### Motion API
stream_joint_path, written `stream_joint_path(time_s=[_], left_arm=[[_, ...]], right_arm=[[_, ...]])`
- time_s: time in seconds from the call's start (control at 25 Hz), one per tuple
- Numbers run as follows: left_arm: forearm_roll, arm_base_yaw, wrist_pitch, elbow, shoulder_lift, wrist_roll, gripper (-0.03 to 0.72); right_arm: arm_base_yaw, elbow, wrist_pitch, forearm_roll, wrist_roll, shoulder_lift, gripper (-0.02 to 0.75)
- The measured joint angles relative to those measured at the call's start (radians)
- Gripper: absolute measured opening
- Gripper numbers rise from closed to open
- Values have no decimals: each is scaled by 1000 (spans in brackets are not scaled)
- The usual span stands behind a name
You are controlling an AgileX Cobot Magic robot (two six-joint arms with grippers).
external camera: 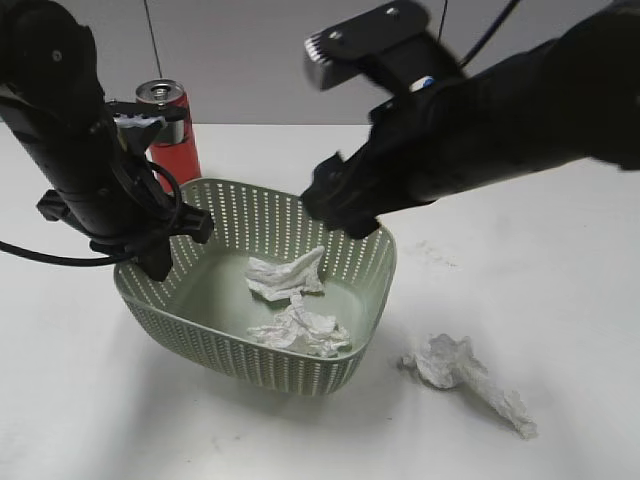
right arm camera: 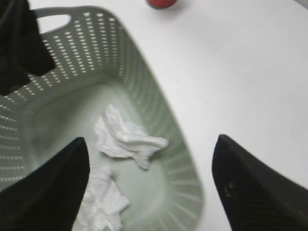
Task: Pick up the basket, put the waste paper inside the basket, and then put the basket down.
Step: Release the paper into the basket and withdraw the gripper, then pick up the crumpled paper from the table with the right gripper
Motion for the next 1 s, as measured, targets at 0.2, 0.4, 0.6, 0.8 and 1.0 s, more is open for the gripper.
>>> stream_joint_path(time_s=[0.2, 0.4, 0.6, 0.8, 1.0], left_arm=[[0, 0, 2, 0, -1, 0, -1], [0, 0, 1, 0, -2, 0, -1], [0, 0, 1, 0, -3, 0, -1], [0, 0, 1, 0, -3, 0, -1], [0, 0, 1, 0, -3, 0, -1]], right_arm=[[-158, -2, 255, -34, 28, -93, 582], [-184, 149, 257, -33, 29, -93, 577], [-185, 382, -11, -13, 29, -53, 576], [-185, 494, -191, -10, 30, 24, 573], [-185, 506, -245, -10, 30, 120, 563]])
